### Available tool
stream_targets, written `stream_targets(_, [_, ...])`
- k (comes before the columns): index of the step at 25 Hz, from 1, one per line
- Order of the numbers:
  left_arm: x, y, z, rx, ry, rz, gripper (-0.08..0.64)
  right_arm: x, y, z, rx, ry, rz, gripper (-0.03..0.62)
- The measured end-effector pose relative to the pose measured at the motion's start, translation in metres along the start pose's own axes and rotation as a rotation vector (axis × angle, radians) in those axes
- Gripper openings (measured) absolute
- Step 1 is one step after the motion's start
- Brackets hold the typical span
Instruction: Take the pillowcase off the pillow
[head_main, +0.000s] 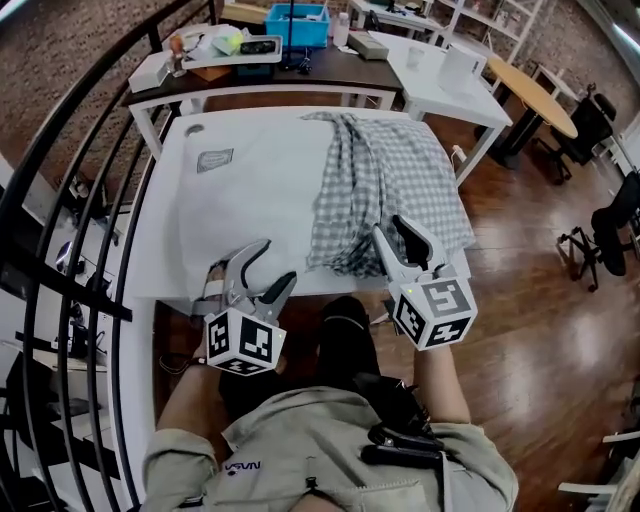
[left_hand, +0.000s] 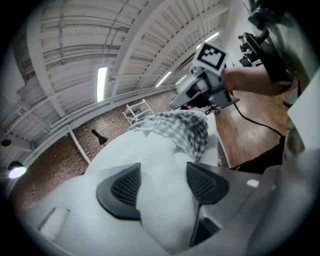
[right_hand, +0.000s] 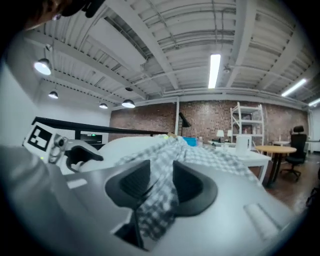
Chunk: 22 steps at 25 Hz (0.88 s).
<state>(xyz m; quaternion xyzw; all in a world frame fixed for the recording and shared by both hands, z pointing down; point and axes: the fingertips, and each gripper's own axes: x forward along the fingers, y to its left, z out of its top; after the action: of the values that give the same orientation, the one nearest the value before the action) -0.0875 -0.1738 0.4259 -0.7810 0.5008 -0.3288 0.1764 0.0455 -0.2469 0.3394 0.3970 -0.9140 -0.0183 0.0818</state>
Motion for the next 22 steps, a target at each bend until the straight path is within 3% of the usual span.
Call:
stream_targets(1, [0.005,0.002,-0.008,-0.002,0.017,0.010,0.273,-0.004,0.012,-0.007,-0.005,0.015,0.020,0.143])
stream_targets(5, [0.008,0.019,-0.005,-0.037,-0.005,0.071,0.024,-0.006,0.060,-0.055,-0.060,0.122,0.094,0.144])
stream_targets(8, [0.004,0.033,0.013,-0.065,-0.054,0.107,0.015,0.015,0.079,-0.088,-0.106,0.187,0.093,0.150])
stream_targets(10, [0.001,0.041,0.021,-0.068,-0.075,0.131,0.015,0.030,0.075,-0.092,-0.161,0.177,0.016,0.152])
stream_targets(13, [-0.006,0.050,0.024,-0.051,-0.082,0.167,0.014,0.034,0.056,-0.079,-0.229,0.143,-0.103,0.024])
stream_targets(18, [-0.020,0.087,0.016,-0.077,-0.088,0.248,0.014,0.015,0.006,-0.053,-0.270,0.082,-0.251,0.014])
stream_targets(22, [-0.029,0.105,0.012,-0.091,-0.093,0.253,0.014,-0.012,-0.059,-0.056,-0.323,0.127,-0.423,0.014])
